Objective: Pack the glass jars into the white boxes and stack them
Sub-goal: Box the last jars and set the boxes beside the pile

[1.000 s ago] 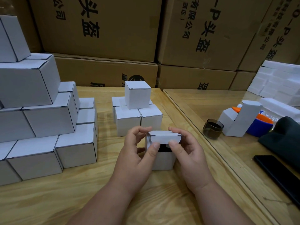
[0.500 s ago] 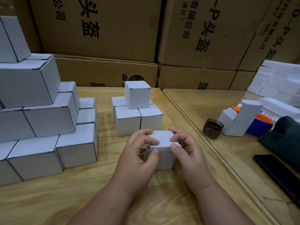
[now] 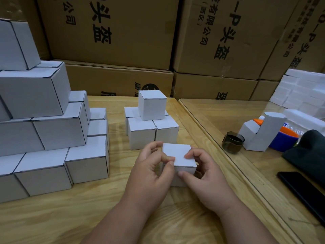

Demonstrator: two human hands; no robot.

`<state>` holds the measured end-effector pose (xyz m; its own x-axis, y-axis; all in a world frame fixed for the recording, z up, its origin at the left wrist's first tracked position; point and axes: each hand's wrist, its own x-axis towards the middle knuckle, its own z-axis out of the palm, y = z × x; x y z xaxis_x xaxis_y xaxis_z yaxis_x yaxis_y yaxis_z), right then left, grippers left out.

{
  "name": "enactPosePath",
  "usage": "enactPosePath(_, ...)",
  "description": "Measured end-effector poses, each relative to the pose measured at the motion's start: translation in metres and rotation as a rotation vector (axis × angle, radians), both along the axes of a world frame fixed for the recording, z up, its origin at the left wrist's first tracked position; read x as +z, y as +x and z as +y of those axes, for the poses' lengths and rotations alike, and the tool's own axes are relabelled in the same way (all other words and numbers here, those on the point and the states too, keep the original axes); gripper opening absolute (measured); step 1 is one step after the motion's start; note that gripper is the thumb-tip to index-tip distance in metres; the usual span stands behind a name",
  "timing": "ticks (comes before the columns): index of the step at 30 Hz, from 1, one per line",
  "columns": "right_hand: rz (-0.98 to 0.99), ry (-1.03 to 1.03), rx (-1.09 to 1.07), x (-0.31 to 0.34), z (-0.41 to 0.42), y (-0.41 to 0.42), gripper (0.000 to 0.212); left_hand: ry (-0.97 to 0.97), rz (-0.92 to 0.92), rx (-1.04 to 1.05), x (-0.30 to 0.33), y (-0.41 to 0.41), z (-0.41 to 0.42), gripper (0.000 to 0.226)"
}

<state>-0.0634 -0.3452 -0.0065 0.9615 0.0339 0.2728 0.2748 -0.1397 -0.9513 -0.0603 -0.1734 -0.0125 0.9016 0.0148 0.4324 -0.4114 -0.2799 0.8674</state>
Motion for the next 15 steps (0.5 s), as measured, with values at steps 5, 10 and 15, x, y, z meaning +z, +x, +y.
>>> enactPosePath(5, 0.015, 0.062, -0.242, -0.001, -0.007, 0.007, 0.041, 0.030, 0.019, -0.003, -0.002, 0.002, 0.002, 0.033)
enactPosePath(10, -0.007, 0.048, -0.465, -0.006, -0.021, 0.030, 0.039, 0.027, 0.071, -0.004, -0.003, 0.002, 0.001, 0.029)
enactPosePath(15, -0.042, -0.122, -0.567, -0.006, -0.031, 0.056, 0.033, 0.038, 0.096, -0.027, -0.002, 0.001, 0.001, 0.027)
